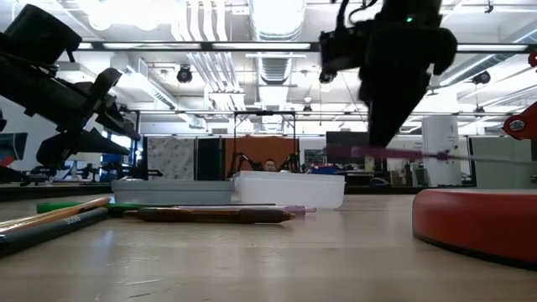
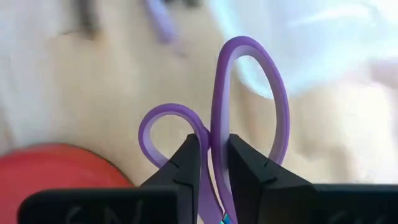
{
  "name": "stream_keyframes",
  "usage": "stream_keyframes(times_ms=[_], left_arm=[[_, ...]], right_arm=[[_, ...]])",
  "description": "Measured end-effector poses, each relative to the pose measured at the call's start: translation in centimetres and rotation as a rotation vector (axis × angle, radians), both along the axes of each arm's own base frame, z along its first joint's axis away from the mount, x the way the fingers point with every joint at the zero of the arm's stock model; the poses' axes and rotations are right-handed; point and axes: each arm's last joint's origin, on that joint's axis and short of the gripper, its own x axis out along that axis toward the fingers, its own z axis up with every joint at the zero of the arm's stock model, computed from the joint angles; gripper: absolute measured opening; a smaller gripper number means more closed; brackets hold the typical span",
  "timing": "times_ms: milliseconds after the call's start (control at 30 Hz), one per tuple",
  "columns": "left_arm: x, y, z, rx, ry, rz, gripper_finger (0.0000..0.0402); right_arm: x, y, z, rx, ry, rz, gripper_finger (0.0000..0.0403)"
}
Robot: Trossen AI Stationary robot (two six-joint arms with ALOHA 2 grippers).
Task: Pick & place school supplies into a supply box
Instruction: Put the purple scissors into the black supply box, then adjust the black supply box on the table
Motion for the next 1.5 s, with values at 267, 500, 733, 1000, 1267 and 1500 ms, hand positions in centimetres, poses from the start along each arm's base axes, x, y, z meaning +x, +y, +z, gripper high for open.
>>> stream_keyframes(times_ms=[267,500,733,1000,1267,1500], left_arm=[[0.0,0.0,-0.1,0.0,0.006,0.0,0.0145],[0.0,0.0,0.0,0.001,0.005,0.0,0.0145],[0.0,0.0,0.0,0.003,-0.002,0.007,0.0145],[0.8,-0.2,2.2,-0.051,-0.137,-0.074,0.0145],[1.2,-0.7,3.8,-0.056,-0.175,-0.283,0.0145],[1.3,-1.3,3.7,-0.085,-0.162,-0.446,0.0145]], right_arm=[[-1.2,-7.4,4.5,0.022,-0.258,-0.691,0.0043],[2.6,-13.9,4.6,0.155,-0.447,-0.725,0.0055],[7.9,-15.1,3.0,0.158,-0.404,-0.588,0.0054],[11.6,-15.7,-1.3,0.19,-0.276,-0.623,0.0054],[12.2,-15.6,-3.8,0.233,-0.191,-0.617,0.01],[11.8,-15.6,-2.5,0.199,-0.215,-0.587,0.0171]])
